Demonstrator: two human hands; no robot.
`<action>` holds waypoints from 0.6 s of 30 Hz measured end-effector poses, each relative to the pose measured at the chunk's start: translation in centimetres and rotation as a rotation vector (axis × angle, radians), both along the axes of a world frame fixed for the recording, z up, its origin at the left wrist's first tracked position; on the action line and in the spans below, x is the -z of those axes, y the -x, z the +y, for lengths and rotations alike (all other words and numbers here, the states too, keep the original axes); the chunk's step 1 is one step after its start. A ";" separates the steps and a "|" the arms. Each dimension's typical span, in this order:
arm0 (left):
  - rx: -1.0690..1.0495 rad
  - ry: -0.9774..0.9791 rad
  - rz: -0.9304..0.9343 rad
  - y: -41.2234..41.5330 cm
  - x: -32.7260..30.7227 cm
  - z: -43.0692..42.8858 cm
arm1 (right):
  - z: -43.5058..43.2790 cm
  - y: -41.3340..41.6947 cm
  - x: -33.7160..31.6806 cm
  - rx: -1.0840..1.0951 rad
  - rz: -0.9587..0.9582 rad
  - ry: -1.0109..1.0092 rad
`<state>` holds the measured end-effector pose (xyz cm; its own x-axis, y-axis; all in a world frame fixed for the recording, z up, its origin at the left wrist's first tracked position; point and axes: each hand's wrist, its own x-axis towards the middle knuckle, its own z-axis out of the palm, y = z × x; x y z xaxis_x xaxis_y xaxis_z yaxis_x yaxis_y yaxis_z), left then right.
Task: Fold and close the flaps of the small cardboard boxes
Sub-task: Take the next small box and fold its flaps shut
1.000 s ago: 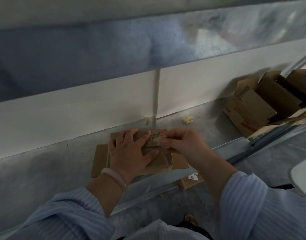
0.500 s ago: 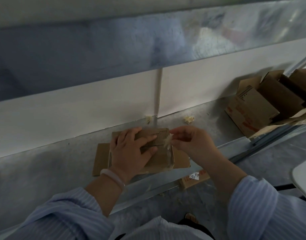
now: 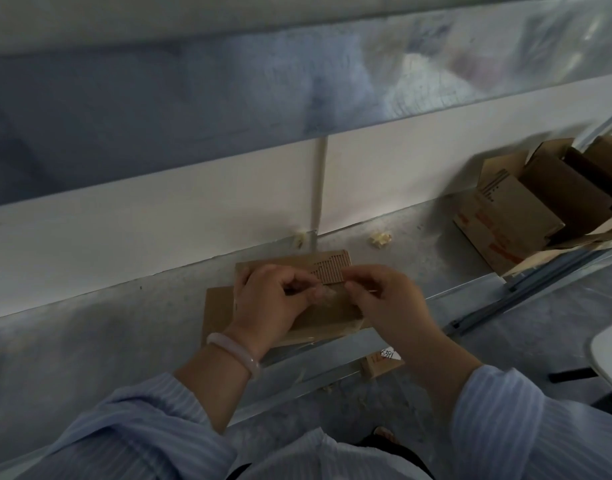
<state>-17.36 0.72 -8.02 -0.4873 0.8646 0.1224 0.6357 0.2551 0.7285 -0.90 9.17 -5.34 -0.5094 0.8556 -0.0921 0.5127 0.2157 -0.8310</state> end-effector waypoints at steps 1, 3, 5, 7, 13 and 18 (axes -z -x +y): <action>-0.010 -0.007 -0.020 0.0 0.1 0.1 | 0.0 -0.6 0.0 -0.019 -0.066 -0.092; -0.024 -0.019 -0.053 0.0 0.4 0.1 | -0.3 -1.4 0.2 -0.164 -0.208 -0.197; -0.032 -0.018 -0.052 0.0 0.6 0.1 | -0.7 -1.6 0.7 -0.248 -0.277 -0.264; -0.049 -0.015 -0.017 -0.1 0.5 0.1 | -0.9 -1.5 1.0 -0.256 -0.295 -0.303; -0.076 -0.001 0.063 -0.5 0.3 0.2 | -0.9 -1.4 0.4 -0.272 -0.303 -0.262; -0.081 0.023 0.092 -0.7 0.2 0.2 | 0.1 -1.4 -0.4 -0.275 -0.376 -0.138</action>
<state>-16.68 0.94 -8.24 -0.5432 0.8261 0.1504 0.6765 0.3244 0.6612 0.48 9.31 -4.96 -0.6712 0.7115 -0.2079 0.6807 0.4806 -0.5529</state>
